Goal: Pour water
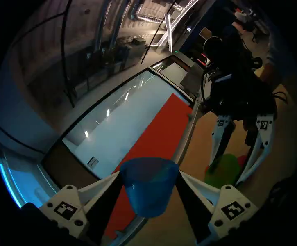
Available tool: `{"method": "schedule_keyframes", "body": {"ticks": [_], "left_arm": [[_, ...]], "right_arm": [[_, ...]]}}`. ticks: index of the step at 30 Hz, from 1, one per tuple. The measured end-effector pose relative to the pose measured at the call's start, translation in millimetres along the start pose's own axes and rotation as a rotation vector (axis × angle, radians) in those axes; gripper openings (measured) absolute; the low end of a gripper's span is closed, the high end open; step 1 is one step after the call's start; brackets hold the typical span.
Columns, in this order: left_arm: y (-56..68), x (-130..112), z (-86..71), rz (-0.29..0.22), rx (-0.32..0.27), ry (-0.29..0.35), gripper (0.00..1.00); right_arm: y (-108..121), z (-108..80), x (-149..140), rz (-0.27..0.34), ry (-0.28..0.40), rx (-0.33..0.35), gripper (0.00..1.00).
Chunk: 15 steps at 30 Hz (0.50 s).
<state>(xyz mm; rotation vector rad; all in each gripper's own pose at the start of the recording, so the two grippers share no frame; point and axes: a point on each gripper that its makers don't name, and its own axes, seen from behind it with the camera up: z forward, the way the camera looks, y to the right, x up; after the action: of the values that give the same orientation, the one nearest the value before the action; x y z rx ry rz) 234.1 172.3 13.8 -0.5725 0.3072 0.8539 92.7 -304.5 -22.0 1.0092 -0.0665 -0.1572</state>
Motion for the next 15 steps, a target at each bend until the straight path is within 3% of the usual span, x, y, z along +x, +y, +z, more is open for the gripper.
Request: {"method": "schedule_keyframes", "body": {"ticks": [15], "left_arm": [[-3.0,12,5.7,0.096,0.007,0.019,0.86]], "right_arm": [[-2,1.7,0,0.003,0.003,0.008,0.92]]}}
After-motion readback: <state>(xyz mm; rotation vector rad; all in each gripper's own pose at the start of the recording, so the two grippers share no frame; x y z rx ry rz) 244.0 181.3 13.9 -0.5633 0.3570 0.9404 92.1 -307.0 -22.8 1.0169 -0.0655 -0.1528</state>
